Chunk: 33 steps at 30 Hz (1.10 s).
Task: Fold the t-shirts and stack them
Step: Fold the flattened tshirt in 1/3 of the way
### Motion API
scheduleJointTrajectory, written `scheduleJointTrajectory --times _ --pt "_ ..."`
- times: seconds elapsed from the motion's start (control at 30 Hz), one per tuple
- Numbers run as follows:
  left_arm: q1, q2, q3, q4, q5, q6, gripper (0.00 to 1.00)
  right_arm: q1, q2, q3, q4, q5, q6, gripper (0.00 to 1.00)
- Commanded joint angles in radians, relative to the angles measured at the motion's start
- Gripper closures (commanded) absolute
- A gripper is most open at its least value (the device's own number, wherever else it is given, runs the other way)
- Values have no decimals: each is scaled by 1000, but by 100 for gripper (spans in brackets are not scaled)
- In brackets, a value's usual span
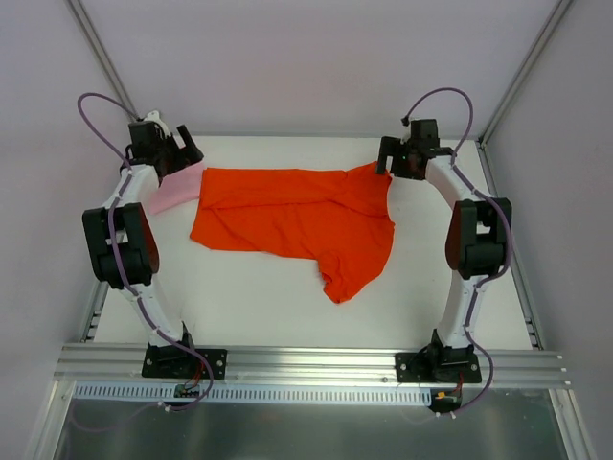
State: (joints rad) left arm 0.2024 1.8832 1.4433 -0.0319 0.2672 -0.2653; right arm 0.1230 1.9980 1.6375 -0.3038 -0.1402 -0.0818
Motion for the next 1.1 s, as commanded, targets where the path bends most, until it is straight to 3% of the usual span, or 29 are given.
scheduleJointTrajectory --times 0.0,0.17,0.33,0.6,0.73,0.87,1.07 --pt "-37 -12 9 -102 -149 -41 6 -2 48 59 -103 39 25 9" --pt "-81 -64 -24 -161 -224 -60 14 -2 74 45 -121 5 42 18" --pt "-150 -76 -54 -200 -302 -46 17 0 107 35 -124 -18 59 33" --pt "-172 -98 -90 -260 -335 -104 16 3 98 -28 -127 -68 77 39" --pt "-172 -145 -110 -281 -378 -103 15 12 61 -102 -144 -41 77 38" --pt "-173 -180 -132 -304 -359 -101 12 10 -10 -171 -152 7 70 23" --pt "-172 -257 -202 -324 -336 -89 10 10 -136 -205 -188 10 79 16"
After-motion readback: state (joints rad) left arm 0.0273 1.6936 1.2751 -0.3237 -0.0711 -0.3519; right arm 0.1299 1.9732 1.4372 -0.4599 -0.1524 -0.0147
